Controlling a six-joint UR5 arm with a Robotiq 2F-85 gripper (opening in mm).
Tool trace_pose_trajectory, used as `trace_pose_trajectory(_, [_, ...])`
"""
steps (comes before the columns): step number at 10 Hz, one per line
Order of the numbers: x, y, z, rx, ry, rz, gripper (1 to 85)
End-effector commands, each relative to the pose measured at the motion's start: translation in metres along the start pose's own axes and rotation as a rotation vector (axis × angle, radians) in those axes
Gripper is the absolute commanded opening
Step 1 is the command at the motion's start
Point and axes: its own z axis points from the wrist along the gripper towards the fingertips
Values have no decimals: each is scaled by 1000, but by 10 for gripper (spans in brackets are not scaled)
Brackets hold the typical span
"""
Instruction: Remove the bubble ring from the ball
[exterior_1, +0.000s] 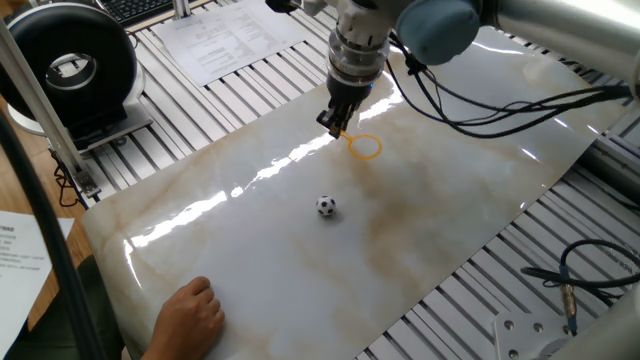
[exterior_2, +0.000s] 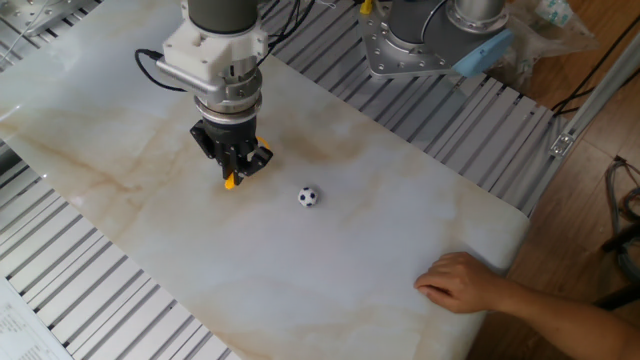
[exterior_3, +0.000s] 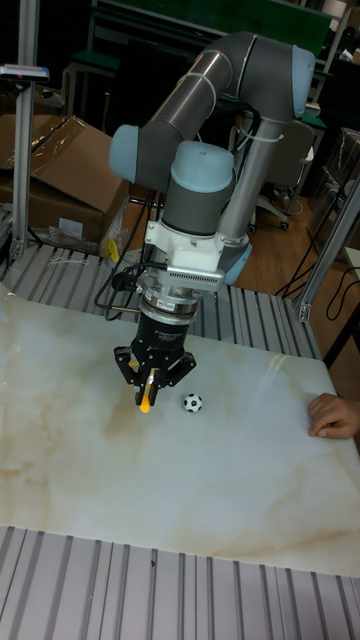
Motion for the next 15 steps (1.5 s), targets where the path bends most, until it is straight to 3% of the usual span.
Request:
trace_pose_trajectory(1, [8, -5, 13, -5, 7, 19, 110])
trace_pose_trajectory(4, [7, -5, 18, -3, 4, -7, 180])
trace_pose_trajectory(5, [7, -6, 19, -1, 2, -21, 240])
trace_pose_trajectory(8, [6, -4, 12, -11, -3, -32, 310])
trace_pose_trajectory(11, [6, -6, 1, -4, 0, -15, 307])
trace_pose_trajectory(13, [8, 2, -4, -33, 7, 20, 290])
trace_pose_trajectory(15, [9, 3, -4, -33, 13, 21, 287])
